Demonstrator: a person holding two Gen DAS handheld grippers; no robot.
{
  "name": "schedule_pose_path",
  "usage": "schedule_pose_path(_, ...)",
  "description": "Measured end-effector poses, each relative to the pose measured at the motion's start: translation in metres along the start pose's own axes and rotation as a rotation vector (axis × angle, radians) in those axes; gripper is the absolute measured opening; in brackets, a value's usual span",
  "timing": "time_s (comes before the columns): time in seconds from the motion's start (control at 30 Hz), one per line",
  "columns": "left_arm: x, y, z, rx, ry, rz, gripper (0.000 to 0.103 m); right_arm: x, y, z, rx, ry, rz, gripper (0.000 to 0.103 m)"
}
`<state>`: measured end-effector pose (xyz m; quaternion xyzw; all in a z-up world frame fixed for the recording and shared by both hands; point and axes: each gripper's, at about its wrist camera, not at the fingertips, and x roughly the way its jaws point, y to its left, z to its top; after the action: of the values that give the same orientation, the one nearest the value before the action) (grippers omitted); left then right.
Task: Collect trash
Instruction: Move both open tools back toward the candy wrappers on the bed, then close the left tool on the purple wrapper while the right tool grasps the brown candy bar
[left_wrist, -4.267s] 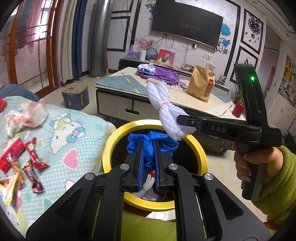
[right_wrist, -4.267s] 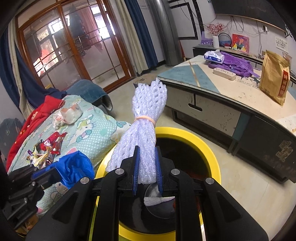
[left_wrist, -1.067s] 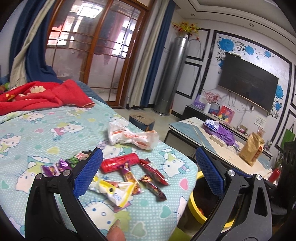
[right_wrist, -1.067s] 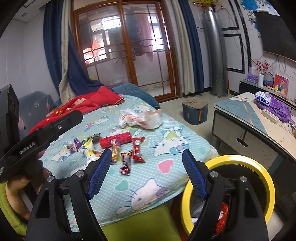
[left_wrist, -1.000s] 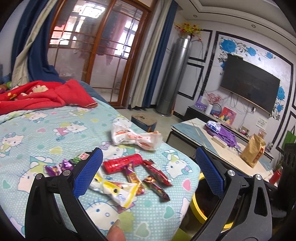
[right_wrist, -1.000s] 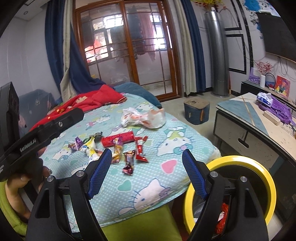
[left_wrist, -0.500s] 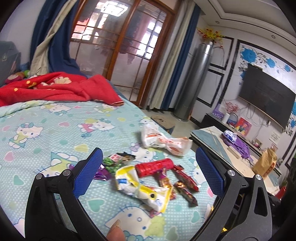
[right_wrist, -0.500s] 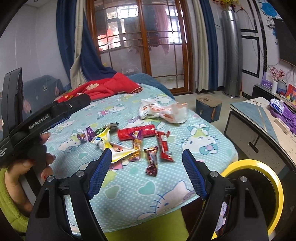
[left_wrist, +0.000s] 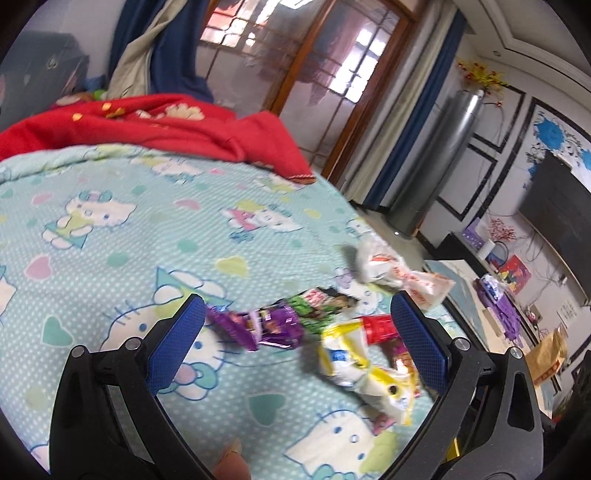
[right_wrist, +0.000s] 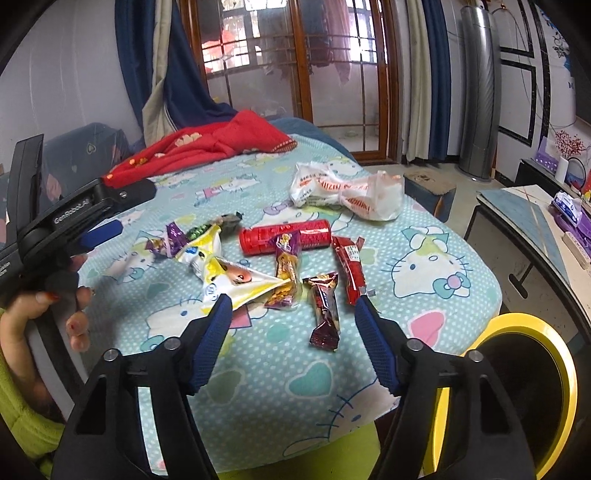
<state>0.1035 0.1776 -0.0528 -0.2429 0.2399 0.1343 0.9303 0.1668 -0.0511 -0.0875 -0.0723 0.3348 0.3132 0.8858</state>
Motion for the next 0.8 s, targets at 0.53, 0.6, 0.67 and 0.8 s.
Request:
schedule_pose_path(0.53,0.025,0.034,-0.018,-0.177,0.134,0.003,0.067,0.037,-0.01,-0.009,0.042,0.083,-0.014,0.033)
schedule_pose_path(0.6,0.026,0.035,-0.019,-0.187,0.142,-0.004,0.062,0.038,-0.012,-0.01,0.045,0.085,-0.019,0.025)
schedule_pose_path(0.67,0.028,0.039,-0.02,-0.204,0.155,-0.009,0.057,0.038,-0.014,-0.012,0.047,0.082,-0.023,0.02)
schedule_pose_path(0.8,0.03,0.041,-0.02,-0.22,0.165,-0.008,0.044,0.036,-0.015,-0.014,0.047,0.08,-0.024,0.016)
